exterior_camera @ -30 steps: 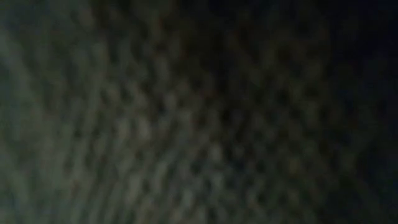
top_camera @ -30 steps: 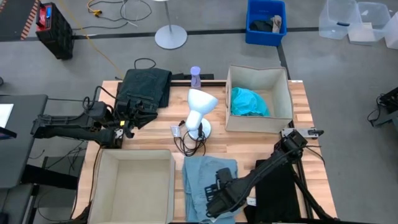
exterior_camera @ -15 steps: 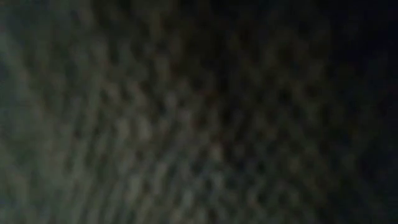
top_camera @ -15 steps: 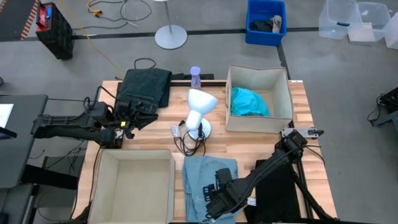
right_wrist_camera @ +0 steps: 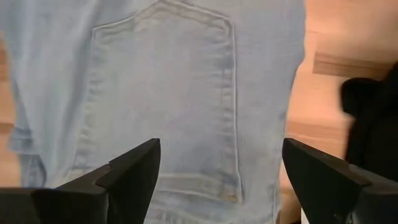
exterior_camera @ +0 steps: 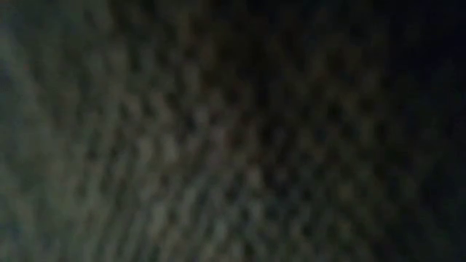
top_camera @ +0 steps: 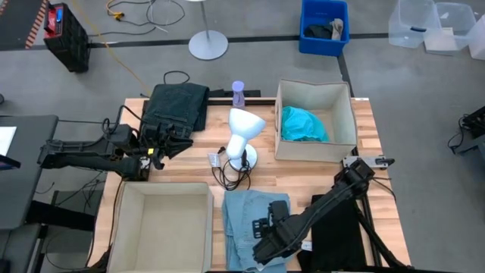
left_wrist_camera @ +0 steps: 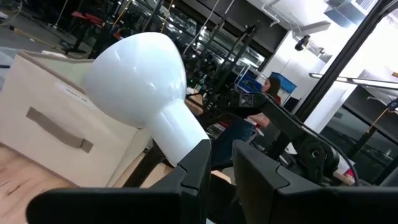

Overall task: Sort clothes
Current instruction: Put the light blue pants into the top laundry organizer

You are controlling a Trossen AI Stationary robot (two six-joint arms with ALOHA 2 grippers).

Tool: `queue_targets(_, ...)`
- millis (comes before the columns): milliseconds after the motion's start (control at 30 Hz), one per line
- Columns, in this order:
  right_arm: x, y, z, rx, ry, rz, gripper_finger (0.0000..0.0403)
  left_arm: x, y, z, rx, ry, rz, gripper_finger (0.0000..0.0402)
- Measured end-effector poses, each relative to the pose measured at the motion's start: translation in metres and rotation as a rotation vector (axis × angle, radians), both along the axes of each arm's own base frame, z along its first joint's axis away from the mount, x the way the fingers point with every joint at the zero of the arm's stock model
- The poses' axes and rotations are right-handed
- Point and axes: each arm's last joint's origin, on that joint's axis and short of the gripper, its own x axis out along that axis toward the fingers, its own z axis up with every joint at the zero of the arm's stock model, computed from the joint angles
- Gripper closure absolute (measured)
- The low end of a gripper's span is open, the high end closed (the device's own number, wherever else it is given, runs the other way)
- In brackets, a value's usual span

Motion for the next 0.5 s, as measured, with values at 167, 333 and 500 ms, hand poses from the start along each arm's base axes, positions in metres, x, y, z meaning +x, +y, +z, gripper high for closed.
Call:
queue_targets(167, 0.004, -0.003, -0.021, 0.016, 0.005, -0.005, 0.0054, 0.0, 0.0, 0.0, 0.0, -0.001, 0.0, 0.034)
queue_targets(333, -0.003, -0.008, -0.05, 0.009, 0.097, -0.054, 0.0054, 0.0, 0.0, 0.0, -0.006, -0.001, -0.001, 0.034)
queue_targets(500, -0.005, -0.011, -0.073, 0.01, 0.107, -0.049, 0.0054, 0.0, 0.0, 0.0, -0.005, -0.001, -0.001, 0.034)
